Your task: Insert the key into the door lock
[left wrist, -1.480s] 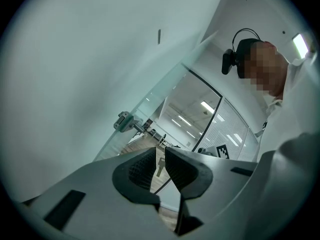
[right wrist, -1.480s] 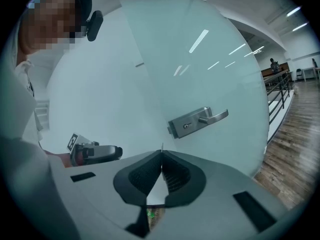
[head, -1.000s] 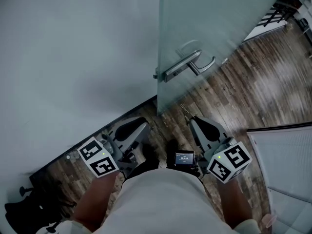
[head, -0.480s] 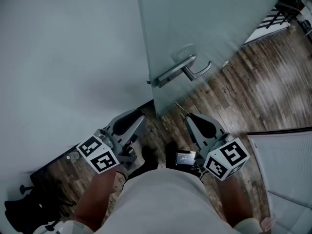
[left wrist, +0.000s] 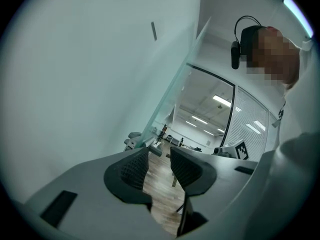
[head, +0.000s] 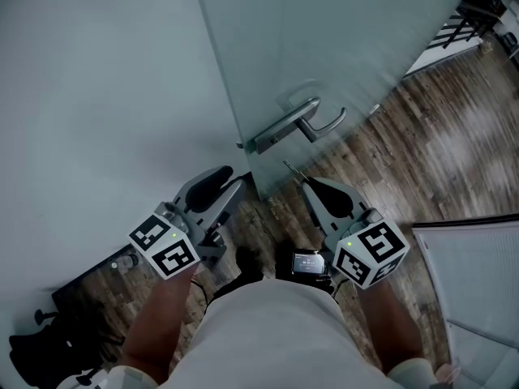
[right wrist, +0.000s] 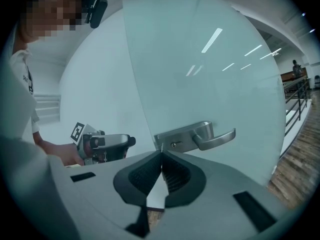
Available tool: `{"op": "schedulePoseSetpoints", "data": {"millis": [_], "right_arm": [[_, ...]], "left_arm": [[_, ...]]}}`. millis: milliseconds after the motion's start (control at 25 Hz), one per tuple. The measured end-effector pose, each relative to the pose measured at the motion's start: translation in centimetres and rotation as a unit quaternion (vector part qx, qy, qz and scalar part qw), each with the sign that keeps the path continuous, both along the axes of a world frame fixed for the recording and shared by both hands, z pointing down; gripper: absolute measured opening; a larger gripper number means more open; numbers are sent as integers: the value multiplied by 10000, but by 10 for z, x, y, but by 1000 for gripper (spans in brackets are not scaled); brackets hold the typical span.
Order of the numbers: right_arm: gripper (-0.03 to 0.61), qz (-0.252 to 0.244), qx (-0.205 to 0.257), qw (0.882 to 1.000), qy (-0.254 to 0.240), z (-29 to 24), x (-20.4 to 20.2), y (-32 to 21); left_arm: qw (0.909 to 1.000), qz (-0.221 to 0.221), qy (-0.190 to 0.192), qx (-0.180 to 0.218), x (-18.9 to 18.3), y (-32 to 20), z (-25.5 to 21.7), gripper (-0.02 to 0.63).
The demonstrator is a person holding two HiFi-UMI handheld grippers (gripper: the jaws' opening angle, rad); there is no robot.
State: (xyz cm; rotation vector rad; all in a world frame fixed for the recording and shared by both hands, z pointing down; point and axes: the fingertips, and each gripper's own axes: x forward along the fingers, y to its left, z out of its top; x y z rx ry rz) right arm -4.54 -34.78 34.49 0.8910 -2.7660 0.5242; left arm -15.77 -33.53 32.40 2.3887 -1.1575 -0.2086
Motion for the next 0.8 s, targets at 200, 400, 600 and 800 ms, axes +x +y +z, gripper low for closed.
{"op": "schedulePoseSetpoints", "data": {"millis": [200,400,600,800], "right_arm": [[15,-35,82,9999,49,-2,-2,-10],[15,-7,111,9999,72,0,-4,-19],[15,-69,90,9999,109,4,-10,-23],[15,-66,-3,9998,163,14,-11,-28]], "left_arm": [[9998,-60,-157,86,0,-14,-6,146],[9992,-123,-351,134,0,-27,-6,153],[9985,-153,-494,164,-3,-37,-5,158],[9982,-93,-557,208,-1,-48,-7,158]]}}
